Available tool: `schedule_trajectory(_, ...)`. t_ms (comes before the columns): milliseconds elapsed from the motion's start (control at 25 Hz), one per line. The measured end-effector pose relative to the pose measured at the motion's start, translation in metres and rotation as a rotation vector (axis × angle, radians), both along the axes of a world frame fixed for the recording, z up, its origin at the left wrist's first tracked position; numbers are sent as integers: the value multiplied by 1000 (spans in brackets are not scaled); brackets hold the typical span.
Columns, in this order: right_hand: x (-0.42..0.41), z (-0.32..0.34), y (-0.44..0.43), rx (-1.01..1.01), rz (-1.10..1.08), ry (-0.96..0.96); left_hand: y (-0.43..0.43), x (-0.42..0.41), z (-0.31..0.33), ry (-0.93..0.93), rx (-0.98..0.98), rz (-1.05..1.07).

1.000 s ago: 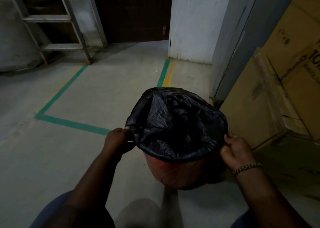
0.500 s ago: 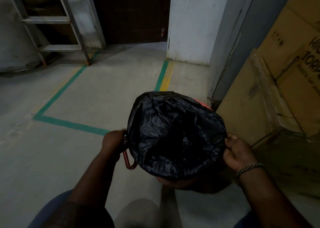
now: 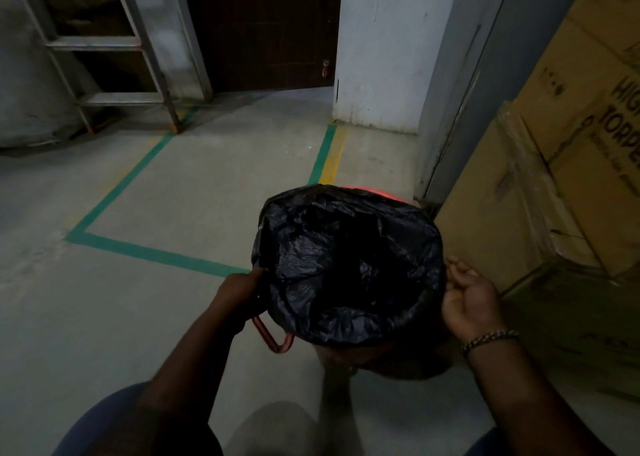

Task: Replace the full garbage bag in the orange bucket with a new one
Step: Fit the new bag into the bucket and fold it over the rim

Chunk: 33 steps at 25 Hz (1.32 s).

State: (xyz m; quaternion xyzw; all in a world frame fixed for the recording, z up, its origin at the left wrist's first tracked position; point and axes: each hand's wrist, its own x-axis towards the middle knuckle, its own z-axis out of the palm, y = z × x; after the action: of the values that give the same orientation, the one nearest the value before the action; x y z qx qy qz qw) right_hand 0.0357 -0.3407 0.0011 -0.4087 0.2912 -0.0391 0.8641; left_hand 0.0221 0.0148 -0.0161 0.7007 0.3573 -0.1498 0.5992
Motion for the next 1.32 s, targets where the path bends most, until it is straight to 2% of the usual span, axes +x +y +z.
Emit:
schedule_trajectory(80, 1, -3, 1, -96, -6, 68, -13, -3, 8, -17, -131, 64)
schedule_trajectory(240, -4, -15, 10, -292, 108, 334, -36, -6, 11, -45, -384, 178)
schedule_trajectory(440, -15, -12, 24, -125, -16, 337, -49, 0, 11, -2, -582, 212)
schedule_trajectory(600, -32, 0, 41, 26, 97, 354, -61, 2, 13, -56, -706, 250)
schedule_trajectory(880, -25, 9, 51, 159, 47, 226, -57, 6, 12, -63, -651, 219)
schedule_trajectory(1160, -14, -2, 37, 200, 17, 265, -48, 5, 8, -50, -515, 351)
schedule_trajectory(1320, -14, -4, 32, 186, 21, 252, -45, 6, -1, -33, -561, 380)
